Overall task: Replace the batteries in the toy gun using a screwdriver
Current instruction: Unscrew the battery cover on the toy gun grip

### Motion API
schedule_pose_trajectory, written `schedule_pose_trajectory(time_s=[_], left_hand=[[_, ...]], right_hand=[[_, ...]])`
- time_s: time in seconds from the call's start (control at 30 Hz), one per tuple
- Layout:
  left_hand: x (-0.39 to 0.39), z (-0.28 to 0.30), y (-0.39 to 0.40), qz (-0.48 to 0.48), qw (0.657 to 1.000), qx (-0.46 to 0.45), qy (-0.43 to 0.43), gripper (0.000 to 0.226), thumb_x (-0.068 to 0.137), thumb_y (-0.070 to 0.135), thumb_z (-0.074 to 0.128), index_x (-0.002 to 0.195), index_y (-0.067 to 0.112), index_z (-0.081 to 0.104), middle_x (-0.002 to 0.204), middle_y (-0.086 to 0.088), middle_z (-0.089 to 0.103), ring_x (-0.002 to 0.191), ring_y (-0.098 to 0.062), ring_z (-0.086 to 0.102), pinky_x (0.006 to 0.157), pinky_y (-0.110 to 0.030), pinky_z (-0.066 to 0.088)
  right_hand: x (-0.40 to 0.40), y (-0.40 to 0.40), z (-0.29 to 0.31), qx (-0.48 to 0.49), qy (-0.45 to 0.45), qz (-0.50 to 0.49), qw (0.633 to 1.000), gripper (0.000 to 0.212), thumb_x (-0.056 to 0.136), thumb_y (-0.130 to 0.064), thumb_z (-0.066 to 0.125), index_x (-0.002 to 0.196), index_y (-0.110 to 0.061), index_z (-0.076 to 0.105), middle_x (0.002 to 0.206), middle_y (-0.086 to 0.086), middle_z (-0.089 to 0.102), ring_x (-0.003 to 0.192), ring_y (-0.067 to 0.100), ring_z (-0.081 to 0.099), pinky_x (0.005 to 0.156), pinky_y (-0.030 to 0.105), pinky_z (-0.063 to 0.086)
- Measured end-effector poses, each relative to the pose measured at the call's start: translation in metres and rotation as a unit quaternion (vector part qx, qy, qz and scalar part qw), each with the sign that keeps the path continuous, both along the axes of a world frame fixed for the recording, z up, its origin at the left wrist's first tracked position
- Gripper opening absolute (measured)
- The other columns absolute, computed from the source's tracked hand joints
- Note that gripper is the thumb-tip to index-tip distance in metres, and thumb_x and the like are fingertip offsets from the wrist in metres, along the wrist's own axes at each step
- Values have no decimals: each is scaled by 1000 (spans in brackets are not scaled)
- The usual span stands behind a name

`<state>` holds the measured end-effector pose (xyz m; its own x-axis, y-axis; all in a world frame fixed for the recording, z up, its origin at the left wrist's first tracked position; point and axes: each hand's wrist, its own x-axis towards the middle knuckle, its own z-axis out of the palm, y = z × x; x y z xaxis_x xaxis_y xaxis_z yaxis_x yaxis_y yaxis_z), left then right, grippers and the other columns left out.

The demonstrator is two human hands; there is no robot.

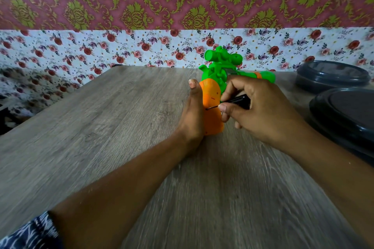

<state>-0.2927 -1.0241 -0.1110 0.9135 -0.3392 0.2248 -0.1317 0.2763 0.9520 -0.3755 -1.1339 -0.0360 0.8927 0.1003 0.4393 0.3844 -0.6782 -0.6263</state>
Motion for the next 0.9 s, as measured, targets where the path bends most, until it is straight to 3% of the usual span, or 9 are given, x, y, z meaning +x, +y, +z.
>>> schedule_pose_trajectory(time_s=[0.1, 0.2, 0.27, 0.37, 0.5, 0.67, 0.73, 0.8, 0.9], left_hand=[[-3, 2, 0, 3, 1000, -4, 17, 91, 77, 73, 15, 119, 4, 57, 114, -35, 59, 107, -48, 58, 94, -67, 41], [-2, 5, 2, 5, 999, -5, 42, 93, 73, 77, 16, 132, 13, 49, 119, -31, 59, 107, -48, 59, 91, -61, 47], [0, 4, 3, -1, 999, -3, 54, 97, 69, 81, 19, 138, 18, 43, 120, -27, 61, 103, -43, 63, 84, -53, 54], [0, 3, 1, -2, 999, -12, 49, 97, 70, 79, 21, 138, 13, 43, 119, -28, 60, 101, -43, 62, 80, -49, 53], [3, 1, 1, -15, 999, -14, 25, 106, 66, 86, 29, 133, 5, 45, 117, -34, 57, 102, -48, 60, 89, -64, 47], [3, -1, 0, 3, 1000, 23, -4, 101, 67, 85, 22, 113, 1, 56, 94, -33, 61, 96, -46, 61, 89, -69, 41], [1, 2, 1, 13, 1000, 26, 0, 99, 69, 85, 20, 116, 6, 57, 106, -35, 61, 102, -50, 59, 91, -69, 42], [-1, 5, 1, 11, 1000, 7, 26, 96, 71, 81, 18, 126, 12, 53, 115, -33, 59, 102, -47, 61, 86, -59, 49], [0, 5, 2, -5, 998, 0, 56, 96, 68, 80, 19, 139, 19, 42, 119, -26, 61, 98, -42, 64, 81, -50, 53]], right_hand=[[4, -2, -5, -45, -22, -24, 998, 10, 85, -24, 61, 78, -21, 55, 68, -8, 63, 61, 1, 57, 58, 13, 42], [2, -5, -5, -171, -27, -69, 983, 32, 87, -50, 37, 82, -21, 50, 70, 0, 65, 61, 16, 59, 64, 35, 50], [-1, -6, -2, -233, -41, -93, 967, 42, 88, -54, 25, 74, -20, 45, 64, 3, 62, 55, 19, 56, 62, 39, 51], [-2, -5, -1, -186, -24, -68, 980, 37, 91, -45, 38, 70, -17, 46, 54, 3, 62, 43, 12, 55, 52, 28, 47], [-1, -2, 0, -95, -16, -31, 995, 18, 88, -29, 57, 77, -16, 51, 54, 0, 66, 38, 0, 53, 45, 18, 40], [0, -2, 1, 23, 23, 29, 999, 13, 85, -17, 62, 78, -14, 52, 61, 3, 66, 36, 8, 53, 40, 22, 46], [2, -2, -3, -4, 17, 10, 1000, 17, 86, -30, 58, 81, -15, 53, 64, 1, 65, 39, 11, 56, 44, 25, 48], [3, -4, -5, -86, -5, -39, 996, 31, 85, -49, 46, 82, -19, 52, 64, 0, 64, 46, 14, 57, 54, 33, 51], [2, -5, -3, -151, -22, -65, 986, 47, 87, -54, 33, 77, -12, 53, 52, 1, 55, 51, 20, 54, 61, 42, 51]])
